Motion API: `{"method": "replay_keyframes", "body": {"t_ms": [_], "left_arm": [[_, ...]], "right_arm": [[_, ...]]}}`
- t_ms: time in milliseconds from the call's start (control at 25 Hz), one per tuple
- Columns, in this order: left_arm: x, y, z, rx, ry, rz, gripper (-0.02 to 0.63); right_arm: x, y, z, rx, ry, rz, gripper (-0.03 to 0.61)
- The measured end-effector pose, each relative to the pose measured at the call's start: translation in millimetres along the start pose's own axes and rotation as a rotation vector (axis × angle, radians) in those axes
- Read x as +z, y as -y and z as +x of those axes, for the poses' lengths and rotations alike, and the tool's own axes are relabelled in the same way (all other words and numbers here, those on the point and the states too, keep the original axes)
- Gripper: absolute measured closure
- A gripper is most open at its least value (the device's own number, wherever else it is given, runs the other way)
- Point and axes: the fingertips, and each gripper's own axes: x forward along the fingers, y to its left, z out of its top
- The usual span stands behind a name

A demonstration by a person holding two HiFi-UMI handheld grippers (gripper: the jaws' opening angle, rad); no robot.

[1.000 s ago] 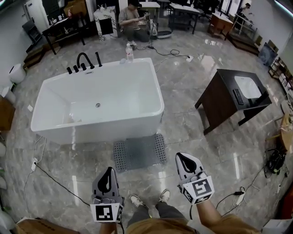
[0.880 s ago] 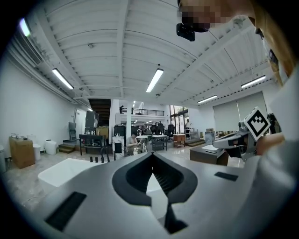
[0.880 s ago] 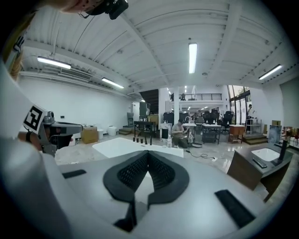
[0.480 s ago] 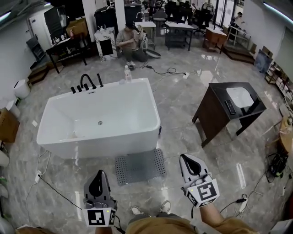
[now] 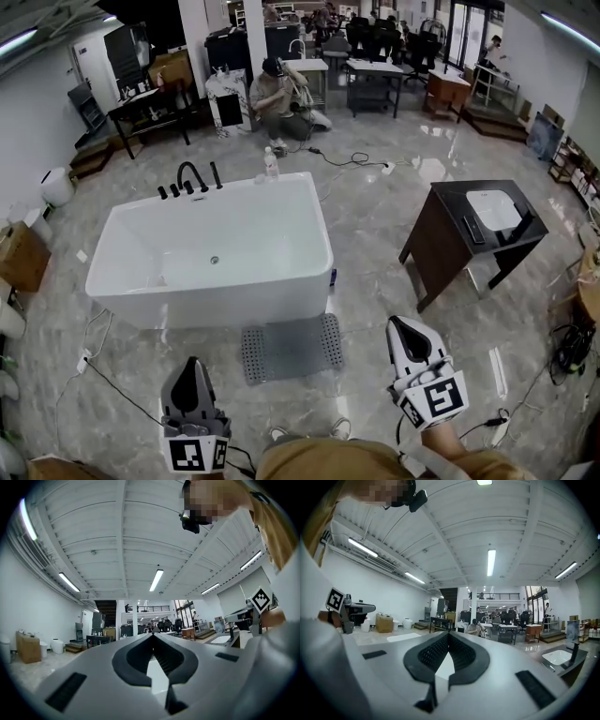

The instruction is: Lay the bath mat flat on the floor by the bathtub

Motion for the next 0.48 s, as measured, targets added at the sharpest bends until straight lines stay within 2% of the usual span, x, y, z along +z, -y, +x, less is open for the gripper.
{"method": "replay_keyframes", "body": {"t_ms": [200, 480], "left_arm": [[0.4, -8.2, -12.3, 0.027, -0.008, 0.011, 0.611], [-14.4, -9.5, -9.3, 0.031, -0.026, -0.031, 0.611]], "right_arm": [[15.1, -4.5, -3.3, 0.006, 0.027, -0.007, 0.575], [14.6, -2.3, -8.5, -0.01, 0.017, -0.018, 0.575]]}}
